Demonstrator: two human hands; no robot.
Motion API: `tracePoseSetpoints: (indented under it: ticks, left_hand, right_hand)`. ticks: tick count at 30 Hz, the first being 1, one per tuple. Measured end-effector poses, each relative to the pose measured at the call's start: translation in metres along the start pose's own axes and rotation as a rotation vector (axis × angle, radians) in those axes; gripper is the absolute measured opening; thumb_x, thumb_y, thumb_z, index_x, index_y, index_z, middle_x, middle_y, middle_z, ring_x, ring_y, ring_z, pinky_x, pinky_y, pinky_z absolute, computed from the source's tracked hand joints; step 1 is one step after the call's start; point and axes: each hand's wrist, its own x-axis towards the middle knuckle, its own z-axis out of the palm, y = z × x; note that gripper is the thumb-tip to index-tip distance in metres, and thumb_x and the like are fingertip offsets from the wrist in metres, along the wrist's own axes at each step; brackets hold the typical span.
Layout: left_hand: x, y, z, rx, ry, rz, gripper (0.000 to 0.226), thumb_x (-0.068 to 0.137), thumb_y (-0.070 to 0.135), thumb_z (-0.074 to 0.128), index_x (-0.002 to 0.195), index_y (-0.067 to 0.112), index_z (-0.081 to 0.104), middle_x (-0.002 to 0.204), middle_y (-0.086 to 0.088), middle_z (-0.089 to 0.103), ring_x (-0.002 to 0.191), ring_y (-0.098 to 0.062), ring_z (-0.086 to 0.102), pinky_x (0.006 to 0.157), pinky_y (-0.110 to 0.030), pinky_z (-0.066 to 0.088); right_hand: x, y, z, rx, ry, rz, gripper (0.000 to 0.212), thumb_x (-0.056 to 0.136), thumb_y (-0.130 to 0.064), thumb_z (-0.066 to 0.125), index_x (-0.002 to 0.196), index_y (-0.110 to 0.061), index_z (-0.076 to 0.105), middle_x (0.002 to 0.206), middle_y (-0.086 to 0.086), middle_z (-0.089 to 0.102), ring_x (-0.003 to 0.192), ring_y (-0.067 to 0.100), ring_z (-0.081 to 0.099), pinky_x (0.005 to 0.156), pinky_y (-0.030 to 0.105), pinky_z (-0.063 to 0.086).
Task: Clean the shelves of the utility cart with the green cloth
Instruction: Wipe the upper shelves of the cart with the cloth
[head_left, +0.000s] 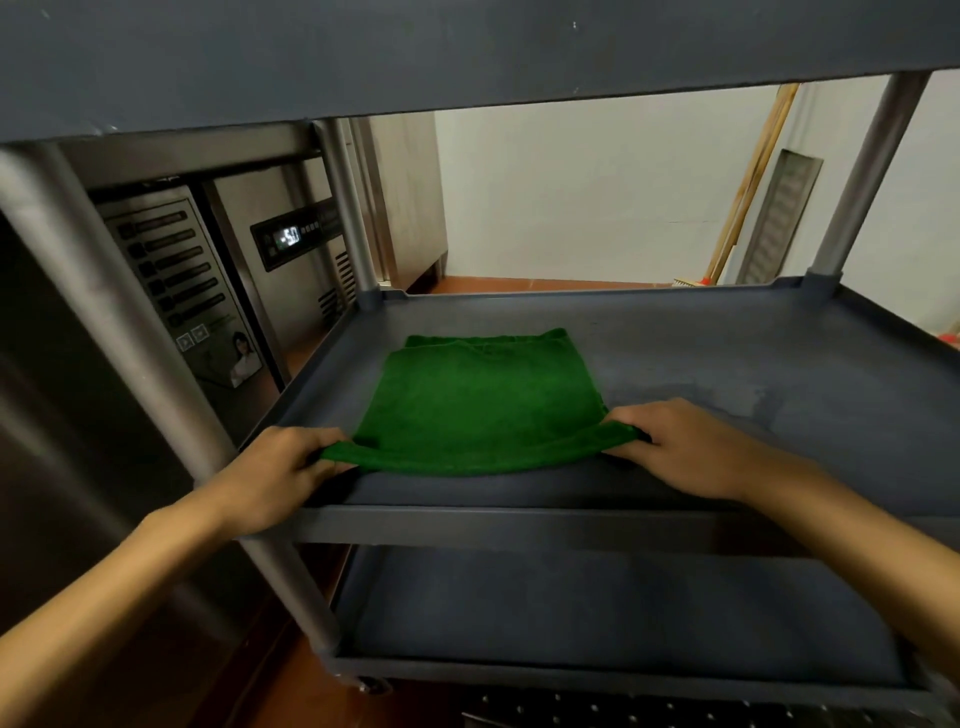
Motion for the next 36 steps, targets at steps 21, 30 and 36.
tracePoseSetpoints:
  ticks: [21, 30, 36]
  left_hand:
    - [-0.012, 0.049, -0.054, -0.465, 0.290, -0.176, 0.011, 0.087, 0.018, 0.071, 0.098, 0.015, 0.070, 0.085, -0.002, 0.075, 0.074, -0.012, 0.072, 0.067, -0.025, 0.058]
    - [0.077, 0.021, -0.012, -0.193, 0.384, -0.343, 0.035, 0.088, 0.015, 0.072, 0.120, 0.010, 0.059, 0.097, -0.005, 0.070, 0.077, -0.020, 0.068, 0.075, -0.035, 0.058]
    - [0.037, 0.028, 0.009, 0.058, 0.112, 0.179, 0.023, 0.082, 0.048, 0.075, 0.092, 0.027, 0.074, 0.090, 0.013, 0.070, 0.084, -0.001, 0.066, 0.078, -0.028, 0.055]
  right_hand:
    - [-0.001, -0.038, -0.030, 0.695, 0.274, 0.251, 0.028, 0.082, -0.022, 0.077, 0.109, -0.021, 0.068, 0.106, -0.005, 0.072, 0.093, 0.004, 0.069, 0.084, 0.020, 0.053]
    - [0.049, -0.016, 0.000, 0.415, 0.261, 0.462, 0.046, 0.088, -0.024, 0.071, 0.130, -0.014, 0.055, 0.131, 0.007, 0.057, 0.120, 0.023, 0.055, 0.094, 0.033, 0.044]
    - [0.016, -0.018, 0.004, 0.114, -0.145, 0.088, 0.031, 0.077, -0.043, 0.079, 0.107, -0.036, 0.073, 0.122, -0.020, 0.063, 0.114, -0.004, 0.054, 0.093, 0.017, 0.038]
